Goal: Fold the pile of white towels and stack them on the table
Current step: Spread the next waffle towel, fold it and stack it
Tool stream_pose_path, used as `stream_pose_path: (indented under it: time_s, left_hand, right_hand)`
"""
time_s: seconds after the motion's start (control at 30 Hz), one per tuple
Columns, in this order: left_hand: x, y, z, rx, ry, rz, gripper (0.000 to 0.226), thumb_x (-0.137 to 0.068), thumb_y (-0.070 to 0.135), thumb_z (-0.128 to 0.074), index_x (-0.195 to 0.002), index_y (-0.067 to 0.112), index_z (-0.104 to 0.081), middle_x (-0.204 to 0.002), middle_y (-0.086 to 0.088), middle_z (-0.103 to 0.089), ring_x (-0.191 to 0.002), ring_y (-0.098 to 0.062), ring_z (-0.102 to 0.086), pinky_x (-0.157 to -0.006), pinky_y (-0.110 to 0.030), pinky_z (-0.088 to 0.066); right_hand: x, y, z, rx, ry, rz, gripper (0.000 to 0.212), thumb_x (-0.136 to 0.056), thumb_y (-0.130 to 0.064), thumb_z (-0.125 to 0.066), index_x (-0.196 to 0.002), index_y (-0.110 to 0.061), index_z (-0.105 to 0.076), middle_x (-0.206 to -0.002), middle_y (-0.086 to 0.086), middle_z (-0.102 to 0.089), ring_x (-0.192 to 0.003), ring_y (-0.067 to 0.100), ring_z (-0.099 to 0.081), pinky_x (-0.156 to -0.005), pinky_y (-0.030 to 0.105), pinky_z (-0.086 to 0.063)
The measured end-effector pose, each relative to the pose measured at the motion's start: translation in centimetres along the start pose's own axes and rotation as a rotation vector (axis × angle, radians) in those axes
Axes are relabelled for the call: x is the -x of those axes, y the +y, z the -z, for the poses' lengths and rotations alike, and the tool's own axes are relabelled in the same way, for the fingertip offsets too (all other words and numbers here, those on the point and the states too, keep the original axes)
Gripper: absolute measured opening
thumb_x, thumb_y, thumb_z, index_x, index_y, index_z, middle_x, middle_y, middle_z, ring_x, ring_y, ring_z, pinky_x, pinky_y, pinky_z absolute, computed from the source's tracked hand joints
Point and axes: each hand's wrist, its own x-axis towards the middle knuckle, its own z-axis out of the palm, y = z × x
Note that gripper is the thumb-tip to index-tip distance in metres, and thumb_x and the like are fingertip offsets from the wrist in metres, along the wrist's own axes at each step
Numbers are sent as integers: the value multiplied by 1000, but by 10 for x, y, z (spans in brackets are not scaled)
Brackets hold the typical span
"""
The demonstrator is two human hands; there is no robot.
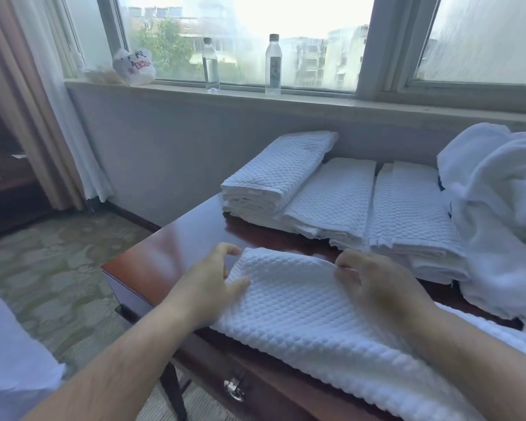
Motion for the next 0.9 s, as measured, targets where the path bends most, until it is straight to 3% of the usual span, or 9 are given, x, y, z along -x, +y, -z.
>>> stream_pose_path:
  time_s: [0.13, 0.27, 0.33, 0.4, 0.5, 0.63, 0.7, 0.83, 0.9]
  left_hand:
    - [12, -6, 3, -9, -52, -70, 63, -95, 29, -60, -142, 56, -27, -71, 7, -43, -55, -7, -43, -56, -24, -41]
    - [17, 2, 10, -214, -92, -95, 62, -99, 34, -53, -145, 62, -23, -99, 11, -56, -68, -2, -53, -67, -19, -40]
    - [18, 5, 12, -282, -132, -87, 57, -102, 37, -48, -146, 64, -24, -113, 8, -54, -79, -3, -56, -79, -25, -45]
    - [20, 7, 10, -321, -148, -89, 52, -104, 36, -43, -144, 66, -29, -108, 11, -49, -88, -5, -57, -86, -28, -46]
    - [23, 6, 6, -324, -113, -107, 50, -105, 30, -43, -143, 62, -38, -97, 13, -43, -84, -6, -52, -79, -24, -41]
    - [31, 6, 1, -433, -66, -30, 47, -105, 38, -31, -146, 59, -33, -98, 12, -37, -88, -10, -52, -84, -33, -48]
    - [35, 10, -1, -491, -41, -14, 48, -104, 38, -31, -149, 55, -31, -106, 12, -36, -98, -13, -49, -89, -35, -48]
    - [37, 25, -6, -652, 30, -76, 55, -102, 36, -33, -156, 40, -25, -155, 2, -23, -142, -21, -19, -116, -43, -22]
    - [39, 37, -15, -601, -16, -166, 55, -103, 39, -29, -158, 40, -19, -165, 4, -11, -150, -17, -5, -123, -42, -7]
  right_hand:
    - [0, -5, -1, 12, -57, 60, 18, -103, -48, -43, -103, -36, -56, -98, -16, -61, -91, 6, -56, -79, 32, -48]
    - [-3, -7, -6, 96, -71, 50, 21, -103, -51, -42, -104, -35, -55, -99, -14, -60, -92, 9, -59, -80, 34, -52]
    - [-2, -8, -7, 89, -22, 65, 18, -103, -48, -45, -102, -33, -56, -96, -13, -61, -89, 11, -61, -76, 35, -52]
    - [0, -10, -7, 25, 105, 110, 13, -102, -41, -52, -100, -31, -60, -92, -12, -65, -85, 15, -62, -70, 37, -51]
    - [-2, -14, -7, -46, 252, 126, 9, -100, -37, -59, -98, -30, -65, -93, -12, -67, -81, 18, -62, -65, 35, -48]
    - [-5, -11, -15, 80, 26, 17, 18, -101, -50, -47, -103, -35, -57, -97, -14, -58, -87, 13, -58, -66, 33, -41]
    - [-4, -9, -16, 79, 9, -13, 20, -101, -51, -44, -105, -34, -53, -98, -13, -56, -90, 14, -57, -69, 32, -40]
    - [6, -9, -13, 187, -12, -12, 30, -103, -46, -39, -126, -30, -50, -113, -9, -56, -104, 16, -52, -87, 34, -42]
    - [18, -7, -9, 232, -40, -35, 38, -104, -45, -35, -137, -29, -43, -124, -8, -53, -114, 17, -48, -94, 37, -38]
